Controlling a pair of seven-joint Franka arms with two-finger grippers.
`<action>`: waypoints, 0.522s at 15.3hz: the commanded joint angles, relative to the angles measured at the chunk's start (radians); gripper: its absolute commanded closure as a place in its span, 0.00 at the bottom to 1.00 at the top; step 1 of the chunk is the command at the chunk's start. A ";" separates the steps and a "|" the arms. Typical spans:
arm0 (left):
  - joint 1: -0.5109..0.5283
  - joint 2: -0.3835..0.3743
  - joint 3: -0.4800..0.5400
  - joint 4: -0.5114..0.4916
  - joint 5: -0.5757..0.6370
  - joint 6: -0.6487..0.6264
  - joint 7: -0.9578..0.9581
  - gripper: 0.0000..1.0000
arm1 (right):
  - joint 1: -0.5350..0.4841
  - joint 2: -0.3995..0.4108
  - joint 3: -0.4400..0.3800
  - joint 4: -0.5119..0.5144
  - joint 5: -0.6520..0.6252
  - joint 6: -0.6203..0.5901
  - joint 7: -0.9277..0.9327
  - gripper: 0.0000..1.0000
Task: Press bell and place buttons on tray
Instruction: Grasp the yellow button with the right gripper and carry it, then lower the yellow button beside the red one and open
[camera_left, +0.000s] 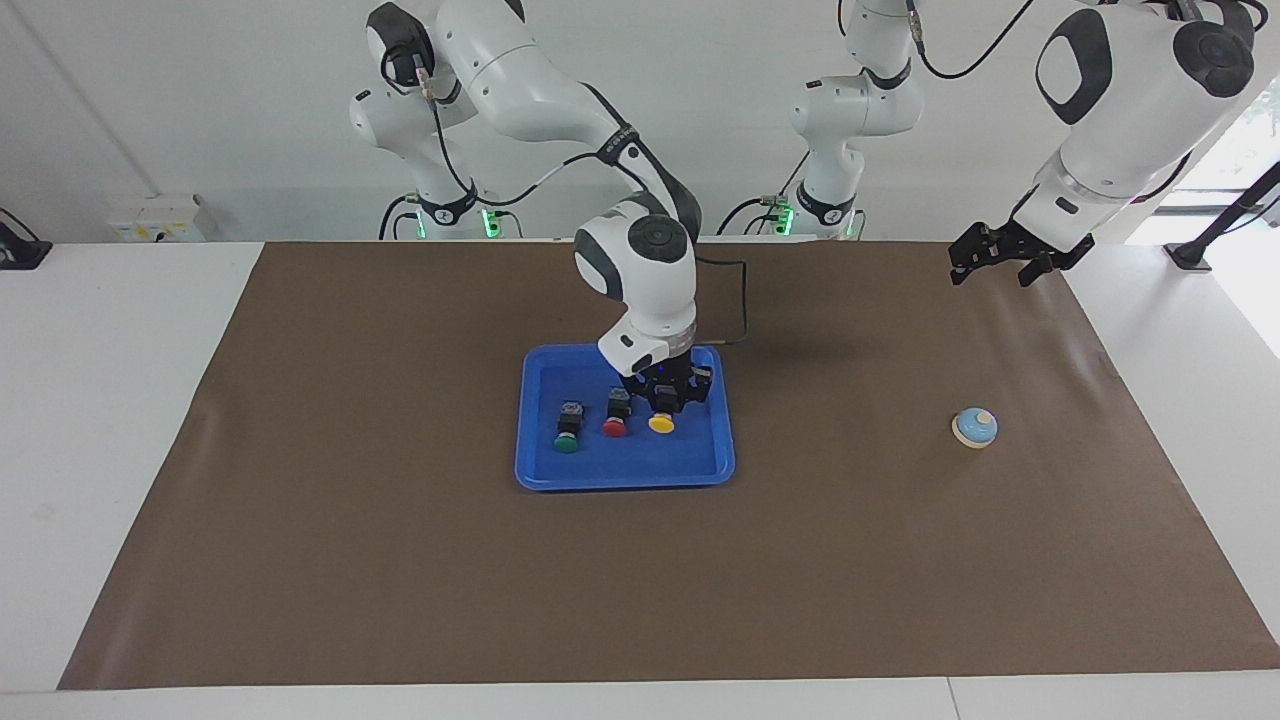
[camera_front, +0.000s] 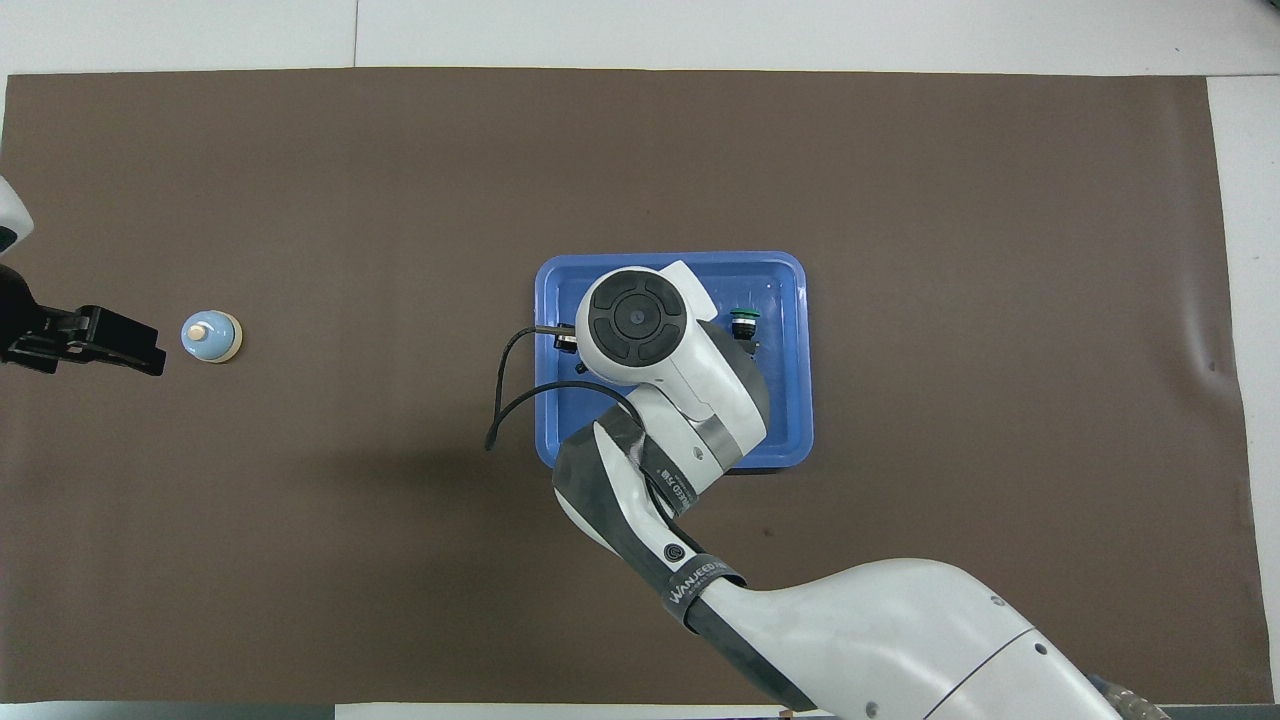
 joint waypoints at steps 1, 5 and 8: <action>-0.002 -0.013 0.002 -0.006 0.019 0.002 -0.003 0.00 | -0.005 -0.031 0.003 -0.093 0.007 0.084 0.014 1.00; -0.003 -0.013 0.002 -0.006 0.019 0.002 -0.003 0.00 | 0.015 -0.037 0.003 -0.121 0.007 0.116 0.065 1.00; -0.003 -0.013 0.002 -0.007 0.019 0.002 -0.003 0.00 | 0.015 -0.037 0.003 -0.112 0.007 0.095 0.082 0.00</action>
